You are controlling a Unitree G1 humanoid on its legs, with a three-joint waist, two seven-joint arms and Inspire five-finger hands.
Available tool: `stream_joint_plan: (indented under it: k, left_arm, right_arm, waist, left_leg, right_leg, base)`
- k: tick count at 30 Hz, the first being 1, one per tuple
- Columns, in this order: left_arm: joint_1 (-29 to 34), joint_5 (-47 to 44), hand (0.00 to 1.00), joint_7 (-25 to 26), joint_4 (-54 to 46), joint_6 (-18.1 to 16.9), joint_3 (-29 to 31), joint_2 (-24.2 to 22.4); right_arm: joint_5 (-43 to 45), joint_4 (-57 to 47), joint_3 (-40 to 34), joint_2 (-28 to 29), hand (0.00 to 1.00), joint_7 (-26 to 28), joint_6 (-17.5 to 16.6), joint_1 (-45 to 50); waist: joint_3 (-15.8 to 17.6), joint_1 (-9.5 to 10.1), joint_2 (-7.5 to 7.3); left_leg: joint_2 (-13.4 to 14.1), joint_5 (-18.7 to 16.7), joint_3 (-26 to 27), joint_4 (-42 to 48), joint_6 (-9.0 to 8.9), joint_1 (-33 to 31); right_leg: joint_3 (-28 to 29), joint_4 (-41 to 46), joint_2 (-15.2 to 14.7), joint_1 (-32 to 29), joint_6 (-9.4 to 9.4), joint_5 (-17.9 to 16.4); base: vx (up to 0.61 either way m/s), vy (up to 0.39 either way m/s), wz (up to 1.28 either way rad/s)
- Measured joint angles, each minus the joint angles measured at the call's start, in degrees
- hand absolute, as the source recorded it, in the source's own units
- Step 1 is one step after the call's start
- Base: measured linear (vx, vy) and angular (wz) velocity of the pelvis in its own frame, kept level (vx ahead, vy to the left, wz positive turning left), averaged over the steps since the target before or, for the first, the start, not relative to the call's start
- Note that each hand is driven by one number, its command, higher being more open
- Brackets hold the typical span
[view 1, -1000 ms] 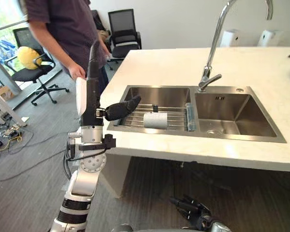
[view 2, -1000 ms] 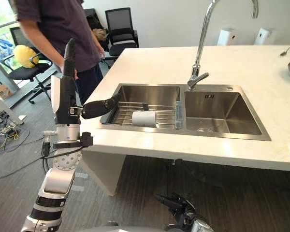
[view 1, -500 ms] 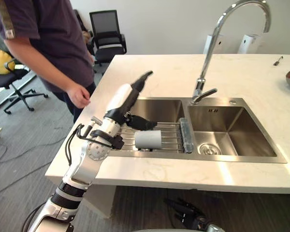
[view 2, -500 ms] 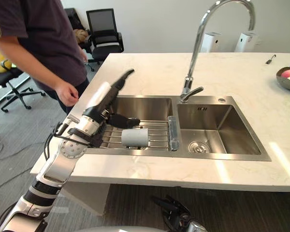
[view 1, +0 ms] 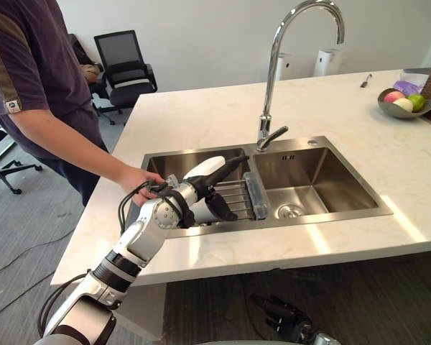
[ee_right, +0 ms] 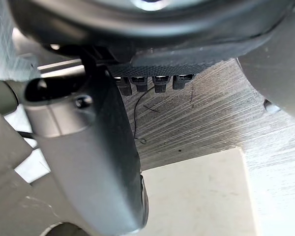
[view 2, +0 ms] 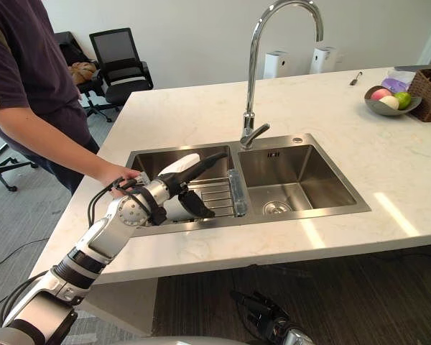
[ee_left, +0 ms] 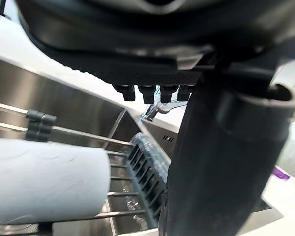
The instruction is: Walk over to the sink, pick up the cup, carry it to the dishwasher, place the cup inside the dishwasher, then close the dishwasher door
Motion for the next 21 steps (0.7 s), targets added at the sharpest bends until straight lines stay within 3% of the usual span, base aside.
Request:
stream_joint_plan:
  k: [4, 17, 21]
  left_arm:
    - [-0.8, 1.0, 1.00, 0.0, 3.1, 0.6, 0.0, 0.5]
    - [-1.5, 0.6, 1.00, 2.9, 10.6, -4.7, 1.9, -0.5]
    - [-1.6, 2.1, 1.00, 4.4, 18.3, -2.5, 2.6, -1.4]
  right_arm:
    - [0.0, -0.3, -1.7, 0.4, 1.00, 0.0, 0.2, 0.4]
    - [-0.1, -0.2, -1.3, 0.4, 1.00, 0.1, 0.3, 0.4]
    - [-0.1, -0.6, -1.0, 0.4, 1.00, 0.1, 0.3, 0.2]
  waist:
    - [0.1, 0.01, -0.08]
    - [0.3, -1.22, -0.46]
    - [0.6, -2.01, -0.41]
  left_leg:
    - [-0.6, 0.0, 0.4, -0.3, 0.34, -0.1]
    - [-0.7, 0.5, 1.1, -2.4, 0.33, 1.3]
    - [-0.6, 0.5, 1.8, -2.7, 0.31, 1.2]
  right_leg:
    - [0.4, -1.3, -0.5, 0.1, 0.56, 1.0]
    - [0.2, -6.4, -0.4, 2.8, 0.72, 3.4]
    - [0.8, -7.8, -0.2, 3.0, 0.79, 4.4]
  base:
    - [-0.01, 0.031, -0.04]
    - [0.00, -0.001, -0.01]
    - [-0.01, -0.010, -0.09]
